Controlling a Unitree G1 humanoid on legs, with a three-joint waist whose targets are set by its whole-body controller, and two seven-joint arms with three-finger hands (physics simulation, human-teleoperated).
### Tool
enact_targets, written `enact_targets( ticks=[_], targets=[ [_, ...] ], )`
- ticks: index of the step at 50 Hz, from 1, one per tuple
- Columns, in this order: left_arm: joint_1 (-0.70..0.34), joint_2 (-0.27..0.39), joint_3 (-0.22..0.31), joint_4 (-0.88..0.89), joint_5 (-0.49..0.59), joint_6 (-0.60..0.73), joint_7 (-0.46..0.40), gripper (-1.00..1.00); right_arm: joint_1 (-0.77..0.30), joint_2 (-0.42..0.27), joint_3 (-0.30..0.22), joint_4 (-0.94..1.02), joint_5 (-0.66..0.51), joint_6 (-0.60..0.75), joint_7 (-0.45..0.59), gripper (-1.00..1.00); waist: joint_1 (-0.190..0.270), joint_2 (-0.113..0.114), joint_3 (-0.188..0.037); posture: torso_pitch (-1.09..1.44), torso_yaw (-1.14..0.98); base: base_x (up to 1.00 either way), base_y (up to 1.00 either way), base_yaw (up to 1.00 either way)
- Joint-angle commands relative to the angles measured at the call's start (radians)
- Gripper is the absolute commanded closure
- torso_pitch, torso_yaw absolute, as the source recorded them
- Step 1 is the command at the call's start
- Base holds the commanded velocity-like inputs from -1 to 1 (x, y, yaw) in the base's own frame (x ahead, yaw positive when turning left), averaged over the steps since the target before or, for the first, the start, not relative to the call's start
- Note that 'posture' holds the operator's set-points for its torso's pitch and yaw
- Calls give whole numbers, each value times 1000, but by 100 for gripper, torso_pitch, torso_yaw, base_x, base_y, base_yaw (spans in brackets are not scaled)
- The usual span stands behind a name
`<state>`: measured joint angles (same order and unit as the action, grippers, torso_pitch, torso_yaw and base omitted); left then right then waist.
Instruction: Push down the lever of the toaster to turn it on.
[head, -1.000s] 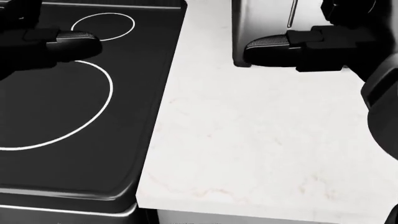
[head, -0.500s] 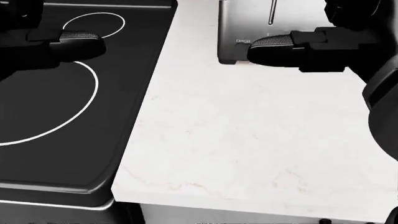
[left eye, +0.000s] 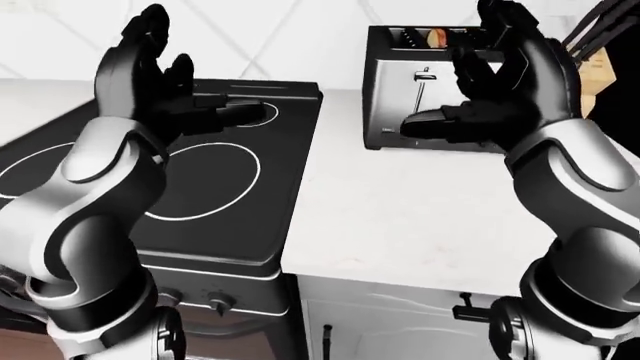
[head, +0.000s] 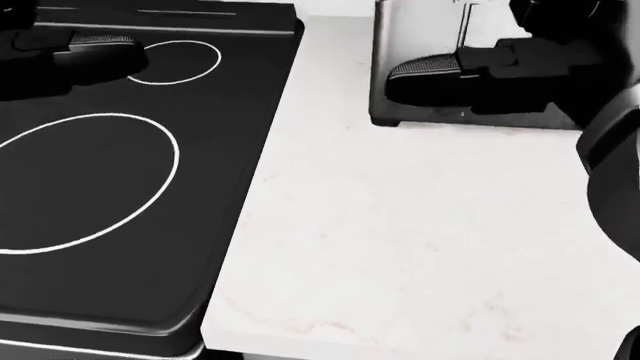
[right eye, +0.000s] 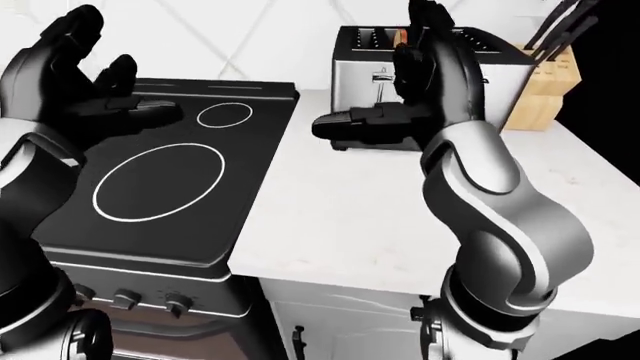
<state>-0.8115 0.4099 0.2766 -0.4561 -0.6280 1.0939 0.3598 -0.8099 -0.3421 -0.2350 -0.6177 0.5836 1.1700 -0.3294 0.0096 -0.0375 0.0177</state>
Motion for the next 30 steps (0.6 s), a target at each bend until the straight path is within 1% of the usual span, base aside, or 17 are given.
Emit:
enact_targets(
  ticks=[1,2,3,5,7,10,16,22,30],
  targets=[
    [-22,2,-2,-9,-6,-22,-4,-100,-19,-8,-12,-4,-9,-25,-8,-100,1,-19,-7,-6,0,0,0,0],
    [-23,3,-1,-10,-8,-19,-3,-100,-20,-8,-12,-5,-8,-25,-9,-100,12,-13,-17,-6,0,0,0,0],
    [-23,3,0,-12,-10,-18,-1,-100,-18,-9,-11,-4,-8,-28,-7,-100,10,0,-9,-6,0,0,0,0],
    [-22,3,-2,-12,-10,-19,-1,-100,-17,-10,-13,-4,-7,-29,-7,-100,9,12,-16,-6,0,0,0,0],
    [-26,3,-2,-10,-11,-18,0,-100,-19,-11,-14,-5,-6,-27,-8,-100,3,26,-17,-6,0,0,0,0],
    [-21,3,-2,-10,-11,-27,-3,-100,-16,-12,-12,-2,-6,-33,-7,-100,-4,37,-20,-6,0,0,0,0],
    [-17,4,-3,-10,-10,-34,-5,-100,-14,-11,-9,-1,-7,-34,-5,-100,-9,33,-26,-6,0,0,0,0],
    [-16,3,-1,-11,-14,-38,-5,-100,-19,-9,-12,-7,-2,-25,-10,-100,-8,27,-24,-6,0,0,0,0],
    [-19,4,-3,-8,-19,-29,-1,-100,-16,-9,-9,-3,-1,-31,-10,-100,-6,28,-20,-6,0,0,0,0]
  ],
)
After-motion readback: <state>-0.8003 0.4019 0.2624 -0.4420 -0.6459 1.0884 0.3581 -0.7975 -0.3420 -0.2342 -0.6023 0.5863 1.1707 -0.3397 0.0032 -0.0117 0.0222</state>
